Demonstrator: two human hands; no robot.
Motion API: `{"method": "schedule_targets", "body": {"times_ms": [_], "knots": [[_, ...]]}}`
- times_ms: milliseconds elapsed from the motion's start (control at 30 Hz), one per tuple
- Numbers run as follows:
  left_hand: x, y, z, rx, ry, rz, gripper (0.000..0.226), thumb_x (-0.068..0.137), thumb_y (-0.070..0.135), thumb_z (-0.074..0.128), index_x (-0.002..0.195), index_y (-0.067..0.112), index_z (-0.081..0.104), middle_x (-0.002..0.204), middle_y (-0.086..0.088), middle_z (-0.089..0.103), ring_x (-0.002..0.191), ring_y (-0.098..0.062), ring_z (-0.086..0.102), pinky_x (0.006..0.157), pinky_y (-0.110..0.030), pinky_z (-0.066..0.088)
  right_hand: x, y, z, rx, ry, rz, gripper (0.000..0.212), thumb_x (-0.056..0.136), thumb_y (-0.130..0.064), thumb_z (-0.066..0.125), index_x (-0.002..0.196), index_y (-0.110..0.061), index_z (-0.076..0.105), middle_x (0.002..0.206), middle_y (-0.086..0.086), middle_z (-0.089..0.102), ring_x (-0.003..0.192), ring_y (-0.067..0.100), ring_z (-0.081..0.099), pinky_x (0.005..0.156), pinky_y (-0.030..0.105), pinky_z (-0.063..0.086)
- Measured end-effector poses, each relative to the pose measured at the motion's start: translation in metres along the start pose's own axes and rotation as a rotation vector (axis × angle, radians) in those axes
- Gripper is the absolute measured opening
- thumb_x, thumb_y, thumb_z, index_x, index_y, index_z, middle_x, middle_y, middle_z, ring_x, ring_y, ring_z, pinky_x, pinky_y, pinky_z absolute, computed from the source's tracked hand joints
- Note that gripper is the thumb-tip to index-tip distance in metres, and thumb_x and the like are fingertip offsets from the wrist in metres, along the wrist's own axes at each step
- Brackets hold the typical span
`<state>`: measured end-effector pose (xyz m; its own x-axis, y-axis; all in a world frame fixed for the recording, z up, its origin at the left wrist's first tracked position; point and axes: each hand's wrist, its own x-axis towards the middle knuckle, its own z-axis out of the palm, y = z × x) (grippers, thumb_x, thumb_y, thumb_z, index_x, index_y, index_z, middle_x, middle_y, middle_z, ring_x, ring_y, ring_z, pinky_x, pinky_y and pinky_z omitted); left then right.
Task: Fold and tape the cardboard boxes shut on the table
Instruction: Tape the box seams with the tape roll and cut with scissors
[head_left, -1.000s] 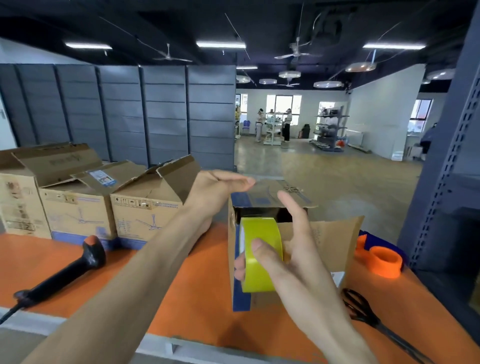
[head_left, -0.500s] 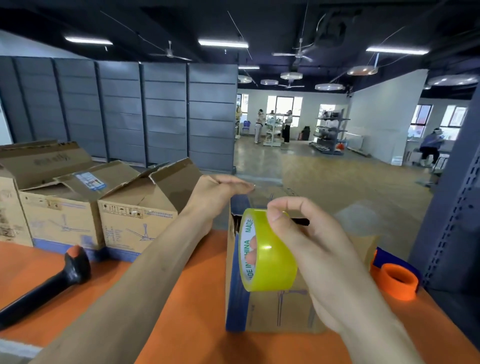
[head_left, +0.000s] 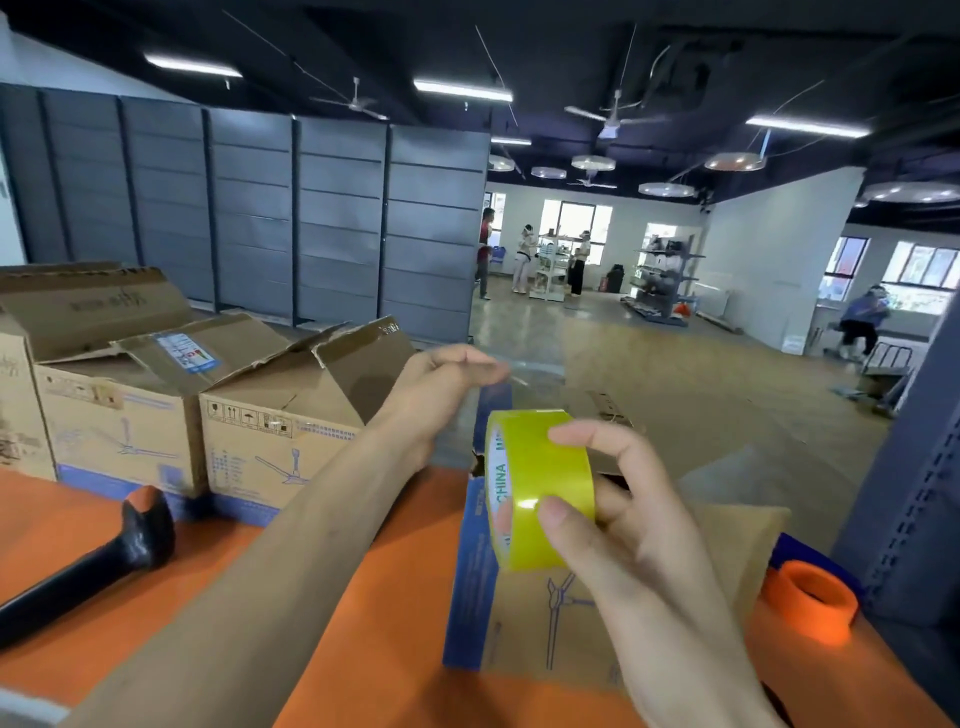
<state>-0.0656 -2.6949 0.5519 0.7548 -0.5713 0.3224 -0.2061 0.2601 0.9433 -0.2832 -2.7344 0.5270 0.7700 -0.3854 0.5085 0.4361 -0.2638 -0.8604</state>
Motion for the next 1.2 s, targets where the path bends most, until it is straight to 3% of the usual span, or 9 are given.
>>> {"method": "schedule_targets", "body": {"times_ms": [100,267,433,533,667,800,967,1100,1200], "knots": [[0.002,0.008,0.001,0.041,0.033,0.129,0.017,0.086,-0.003,0.071,0.076,0.010,0.075,0.096,-0.012,0.078,0.100,-0.018,0.072,0.101,-0.031,0.051,-0.010,0.001,0.006,0.016,0.079,-0.010,0.021,0.097,-0.022,0.066,0.116,-0.029,0.060,0.096,0.008,0.077,0.076,0.028,0.077,0.071,0.031,0.061],[0.012,0.022,0.000,0.078,0.060,0.136,0.021,0.088,-0.003,0.069,0.075,0.012,0.075,0.098,-0.008,0.079,0.107,-0.019,0.072,0.109,-0.037,0.047,-0.018,-0.008,0.014,0.021,0.140,0.070,0.026,0.082,-0.026,0.067,0.108,-0.022,0.068,0.085,0.002,0.077,0.061,0.021,0.075,0.045,0.018,0.052],[0.024,0.013,0.005,0.235,0.011,0.100,0.011,0.090,0.011,0.073,0.079,0.011,0.074,0.100,-0.010,0.077,0.106,-0.022,0.069,0.097,-0.030,0.047,-0.010,-0.014,0.017,0.065,0.117,0.036,0.031,0.086,-0.024,0.073,0.116,-0.022,0.068,0.092,0.002,0.078,0.071,0.016,0.076,0.057,0.018,0.055],[0.037,0.010,0.002,0.212,-0.078,0.042,0.024,0.089,0.018,0.073,0.066,0.024,0.069,0.077,0.008,0.071,0.085,-0.013,0.062,0.083,-0.031,0.039,-0.008,-0.010,0.021,0.034,0.017,-0.013,0.041,0.089,-0.012,0.072,0.125,-0.031,0.063,0.106,0.002,0.077,0.093,0.019,0.075,0.076,0.022,0.058],[0.054,0.001,-0.006,0.268,-0.244,-0.031,0.019,0.088,0.021,0.071,0.070,0.025,0.064,0.085,0.005,0.065,0.093,-0.015,0.054,0.097,-0.039,0.032,-0.003,0.000,0.022,0.003,0.056,-0.057,0.042,0.096,0.002,0.063,0.119,-0.032,0.066,0.106,0.000,0.077,0.094,0.018,0.074,0.076,0.021,0.057],[0.062,-0.009,-0.007,0.208,-0.407,-0.082,0.011,0.076,0.028,0.072,0.067,0.027,0.067,0.085,0.006,0.065,0.104,-0.016,0.055,0.105,-0.040,0.030,0.002,0.010,0.026,0.022,0.111,-0.131,0.036,0.085,-0.018,0.065,0.111,-0.042,0.068,0.105,-0.002,0.077,0.091,0.021,0.074,0.072,0.018,0.055],[0.082,-0.019,-0.011,0.273,-0.466,-0.116,0.018,0.087,0.019,0.072,0.072,0.029,0.073,0.087,0.015,0.071,0.111,-0.017,0.054,0.122,-0.052,0.019,-0.006,0.038,0.030,-0.065,0.134,-0.130,0.036,0.084,-0.025,0.062,0.111,-0.048,0.068,0.088,0.008,0.073,0.073,0.042,0.062,0.063,0.025,0.048],[0.092,-0.012,-0.011,0.354,-0.542,-0.097,0.002,0.074,0.028,0.073,0.076,0.028,0.071,0.084,0.018,0.069,0.112,-0.017,0.049,0.124,-0.056,0.010,-0.005,0.052,0.027,-0.111,0.129,-0.127,0.034,0.086,-0.027,0.059,0.111,-0.048,0.069,0.085,0.012,0.070,0.069,0.042,0.059,0.062,0.026,0.041],[0.104,-0.012,-0.010,0.307,-0.561,-0.096,0.004,0.075,0.028,0.071,0.078,0.025,0.069,0.083,0.014,0.066,0.104,-0.017,0.049,0.118,-0.049,0.020,0.003,0.055,0.025,-0.135,0.125,-0.131,0.037,0.088,-0.024,0.056,0.112,-0.049,0.068,0.086,0.010,0.072,0.070,0.044,0.060,0.064,0.028,0.041]]}}
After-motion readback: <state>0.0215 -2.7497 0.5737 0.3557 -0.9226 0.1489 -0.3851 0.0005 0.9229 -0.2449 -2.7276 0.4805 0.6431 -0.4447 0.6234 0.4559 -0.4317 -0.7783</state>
